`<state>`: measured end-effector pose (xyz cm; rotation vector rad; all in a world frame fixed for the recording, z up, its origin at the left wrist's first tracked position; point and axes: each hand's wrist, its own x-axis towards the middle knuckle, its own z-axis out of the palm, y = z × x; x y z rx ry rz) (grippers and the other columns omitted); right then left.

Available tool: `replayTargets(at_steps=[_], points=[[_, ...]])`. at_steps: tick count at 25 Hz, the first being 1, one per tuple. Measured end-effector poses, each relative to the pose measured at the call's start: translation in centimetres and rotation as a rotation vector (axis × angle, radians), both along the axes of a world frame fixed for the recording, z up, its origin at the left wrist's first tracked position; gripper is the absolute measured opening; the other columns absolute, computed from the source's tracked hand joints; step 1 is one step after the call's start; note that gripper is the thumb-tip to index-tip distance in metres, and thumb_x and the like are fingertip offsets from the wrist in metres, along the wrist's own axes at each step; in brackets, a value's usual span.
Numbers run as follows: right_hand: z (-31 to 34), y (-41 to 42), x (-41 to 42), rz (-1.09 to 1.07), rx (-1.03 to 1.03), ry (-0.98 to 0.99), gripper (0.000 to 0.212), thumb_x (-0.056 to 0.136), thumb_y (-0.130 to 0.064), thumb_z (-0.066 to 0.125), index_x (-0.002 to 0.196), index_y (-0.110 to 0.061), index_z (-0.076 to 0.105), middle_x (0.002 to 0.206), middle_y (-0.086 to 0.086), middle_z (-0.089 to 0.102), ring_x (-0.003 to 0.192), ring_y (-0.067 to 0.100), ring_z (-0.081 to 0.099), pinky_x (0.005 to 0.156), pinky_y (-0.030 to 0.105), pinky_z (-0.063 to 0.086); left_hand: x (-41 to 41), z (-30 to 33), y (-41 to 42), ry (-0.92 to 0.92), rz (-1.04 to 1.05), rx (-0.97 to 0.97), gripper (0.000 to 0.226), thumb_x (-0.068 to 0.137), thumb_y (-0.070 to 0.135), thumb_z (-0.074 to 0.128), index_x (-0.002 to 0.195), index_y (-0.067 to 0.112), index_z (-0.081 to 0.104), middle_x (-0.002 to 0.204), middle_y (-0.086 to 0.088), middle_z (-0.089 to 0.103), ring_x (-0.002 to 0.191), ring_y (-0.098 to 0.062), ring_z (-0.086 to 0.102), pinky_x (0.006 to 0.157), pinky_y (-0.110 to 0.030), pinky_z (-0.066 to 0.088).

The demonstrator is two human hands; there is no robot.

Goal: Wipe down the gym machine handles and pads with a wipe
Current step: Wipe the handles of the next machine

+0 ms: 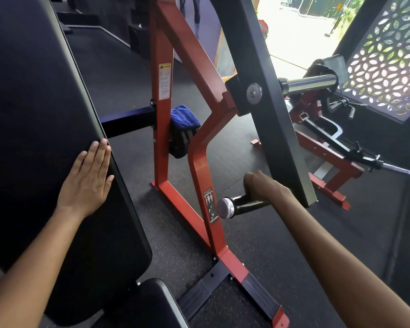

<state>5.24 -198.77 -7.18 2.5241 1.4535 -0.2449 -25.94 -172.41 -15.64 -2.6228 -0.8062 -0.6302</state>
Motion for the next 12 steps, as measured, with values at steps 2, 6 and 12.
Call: replayTargets(at_steps=[2,6,12], points=[[0.6,1.1,-1.9,0.045,-0.032,0.0,0.015,0.089,-0.004,0.053,0.104,-0.004,0.057,0.094,0.008,0.051,0.075,0.021,0.051,0.06,0.027,0.036,0.0,0.1,0.0,0.003,-0.004,-0.003,0.068,0.094,0.035,0.015,0.148,-0.004,0.006,0.158,-0.016,-0.001,0.147,-0.029,0.003,0.12,-0.043,0.004],[2.2,1.4,-4.4,0.092,0.004,0.092,0.019,0.085,0.001,0.054,0.102,-0.003,0.062,0.098,0.009,0.062,0.08,0.02,0.059,0.064,0.029,0.05,0.1,0.1,-0.1,-0.011,-0.005,-0.007,0.068,0.093,0.036,0.015,0.148,-0.004,0.006,0.158,-0.016,0.0,0.147,-0.029,0.004,0.12,-0.042,0.002],[-0.4,-3.7,-9.1,0.088,0.703,0.174,0.02,0.084,-0.001,0.058,0.101,-0.005,0.069,0.095,0.007,0.059,0.083,0.018,0.054,0.072,0.029,0.049,0.0,0.1,-0.2,-0.029,-0.016,-0.011,0.068,0.093,0.035,0.015,0.148,-0.004,0.006,0.158,-0.016,0.0,0.147,-0.03,0.003,0.12,-0.043,0.002]])
